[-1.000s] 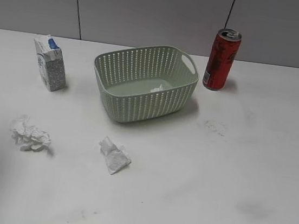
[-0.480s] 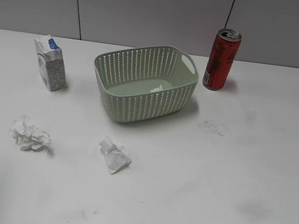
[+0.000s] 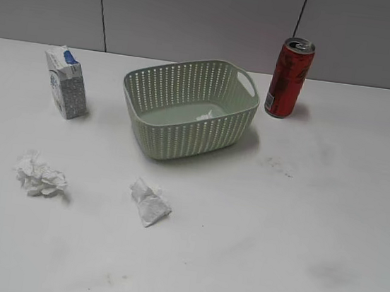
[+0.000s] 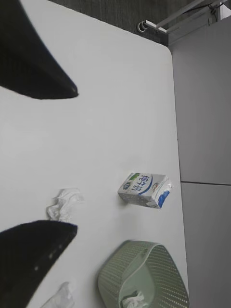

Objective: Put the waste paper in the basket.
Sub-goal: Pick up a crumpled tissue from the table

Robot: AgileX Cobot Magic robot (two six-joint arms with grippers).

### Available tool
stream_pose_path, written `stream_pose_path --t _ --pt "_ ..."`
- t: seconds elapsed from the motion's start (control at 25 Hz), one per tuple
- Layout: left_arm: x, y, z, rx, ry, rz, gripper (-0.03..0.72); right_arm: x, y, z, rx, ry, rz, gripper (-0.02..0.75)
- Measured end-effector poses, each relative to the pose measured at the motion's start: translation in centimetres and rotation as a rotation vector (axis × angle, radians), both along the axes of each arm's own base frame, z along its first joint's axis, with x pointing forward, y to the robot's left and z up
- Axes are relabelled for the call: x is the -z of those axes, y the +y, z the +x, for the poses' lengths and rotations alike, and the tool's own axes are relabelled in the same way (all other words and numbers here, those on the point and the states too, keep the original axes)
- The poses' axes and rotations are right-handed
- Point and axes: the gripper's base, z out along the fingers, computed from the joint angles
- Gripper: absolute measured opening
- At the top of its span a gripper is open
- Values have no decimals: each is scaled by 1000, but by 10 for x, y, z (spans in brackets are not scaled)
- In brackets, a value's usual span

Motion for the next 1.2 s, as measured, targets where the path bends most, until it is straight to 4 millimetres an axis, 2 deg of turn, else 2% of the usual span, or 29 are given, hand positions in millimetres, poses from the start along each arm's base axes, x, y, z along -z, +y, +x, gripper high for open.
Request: stream_pose_path --t 0.12,0.28,0.52,0.68,0.88,1.2 --pt "14 2 -20 1 -52 -7 592 0 0 0 0 0 0 588" --pt "22 4 -45 3 -144 -16 589 0 0 0 0 0 0 588" --pt "40 5 -68 15 -119 -11 588 0 0 0 0 0 1 588" --pt "46 5 -71 19 -72 -4 588 0 0 0 1 0 0 588" --pt "62 4 -61 18 -28 -2 588 0 0 0 1 0 0 588" --pt "63 4 -60 17 -38 -4 588 0 0 0 1 0 0 588"
